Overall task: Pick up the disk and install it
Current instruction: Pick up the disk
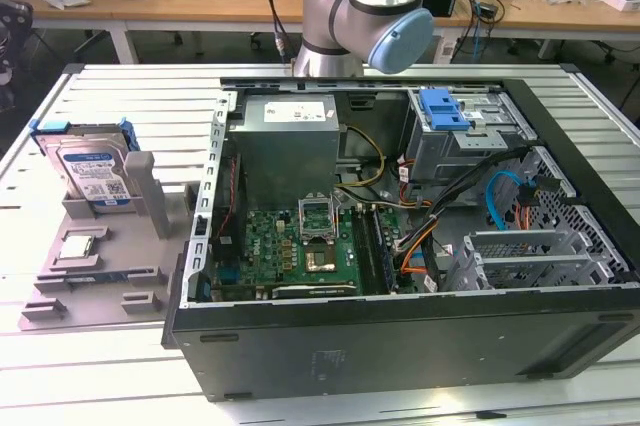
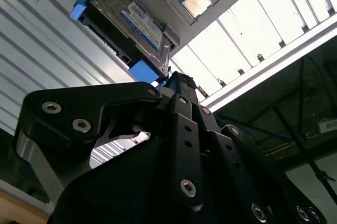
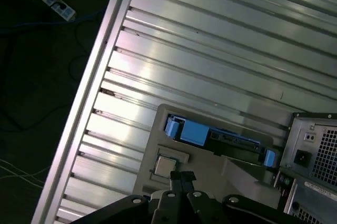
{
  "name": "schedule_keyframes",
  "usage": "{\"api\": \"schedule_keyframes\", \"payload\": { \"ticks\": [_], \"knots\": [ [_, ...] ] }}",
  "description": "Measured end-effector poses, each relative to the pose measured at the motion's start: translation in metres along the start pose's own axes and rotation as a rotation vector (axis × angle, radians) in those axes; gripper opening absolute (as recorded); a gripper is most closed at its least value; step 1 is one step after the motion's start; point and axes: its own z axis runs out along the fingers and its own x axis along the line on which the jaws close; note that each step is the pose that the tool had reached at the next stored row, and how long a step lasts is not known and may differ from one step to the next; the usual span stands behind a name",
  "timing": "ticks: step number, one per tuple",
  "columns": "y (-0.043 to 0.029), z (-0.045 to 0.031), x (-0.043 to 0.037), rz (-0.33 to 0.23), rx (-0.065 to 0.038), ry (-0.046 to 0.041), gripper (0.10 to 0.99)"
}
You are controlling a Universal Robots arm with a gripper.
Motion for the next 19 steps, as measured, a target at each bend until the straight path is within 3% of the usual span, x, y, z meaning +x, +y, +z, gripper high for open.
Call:
{"api": "schedule_keyframes", "payload": {
  "ticks": [19],
  "knots": [
    [0.0,0.0,0.0,-0.18,-0.004,0.0081,0.106]
  ]
}}
